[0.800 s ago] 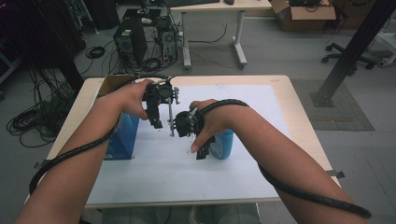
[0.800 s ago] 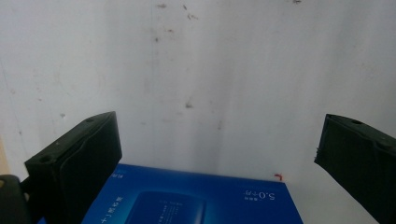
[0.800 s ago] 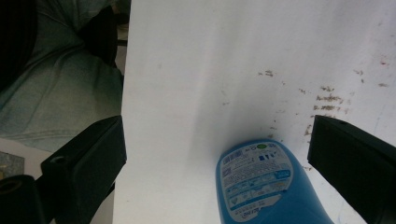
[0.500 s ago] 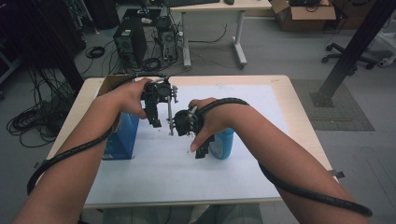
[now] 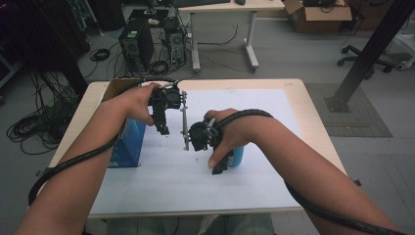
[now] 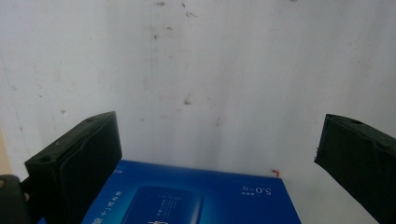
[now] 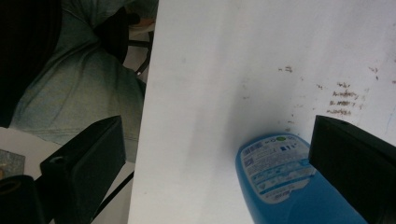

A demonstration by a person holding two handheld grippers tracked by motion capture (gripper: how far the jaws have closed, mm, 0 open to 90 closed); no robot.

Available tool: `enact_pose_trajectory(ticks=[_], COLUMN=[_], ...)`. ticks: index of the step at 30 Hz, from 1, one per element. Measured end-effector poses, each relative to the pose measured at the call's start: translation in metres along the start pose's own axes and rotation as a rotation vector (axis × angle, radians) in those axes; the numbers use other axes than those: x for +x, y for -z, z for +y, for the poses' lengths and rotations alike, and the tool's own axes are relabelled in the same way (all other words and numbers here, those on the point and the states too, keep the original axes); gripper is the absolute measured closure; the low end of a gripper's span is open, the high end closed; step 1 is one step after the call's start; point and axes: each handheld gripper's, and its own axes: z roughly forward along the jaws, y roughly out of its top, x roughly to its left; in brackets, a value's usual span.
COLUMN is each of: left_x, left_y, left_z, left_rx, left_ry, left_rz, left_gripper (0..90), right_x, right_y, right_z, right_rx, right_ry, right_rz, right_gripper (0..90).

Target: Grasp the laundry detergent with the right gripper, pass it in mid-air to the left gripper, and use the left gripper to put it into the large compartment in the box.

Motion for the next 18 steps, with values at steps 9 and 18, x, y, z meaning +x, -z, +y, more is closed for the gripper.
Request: enact_pose_trajectory(ticks=[9, 18], left_x=[-0.010, -0.017], left_y=[0.007, 0.012], left_z=[0.008, 0.007], left_rx=[-0.001, -0.024], left_ry=[-0.030, -0.031], left_rz=[0.008, 0.001], left_gripper=[0.4, 0.5], right_x=[0.023, 0.037], right_y=[0.006, 0.009], right_z=[-0.020, -0.045], right_rx=[-0.042, -0.126], right_ry=[-0.008, -0.043], right_rz=[-0.019, -0.046], right_gripper=[3.9, 3.8])
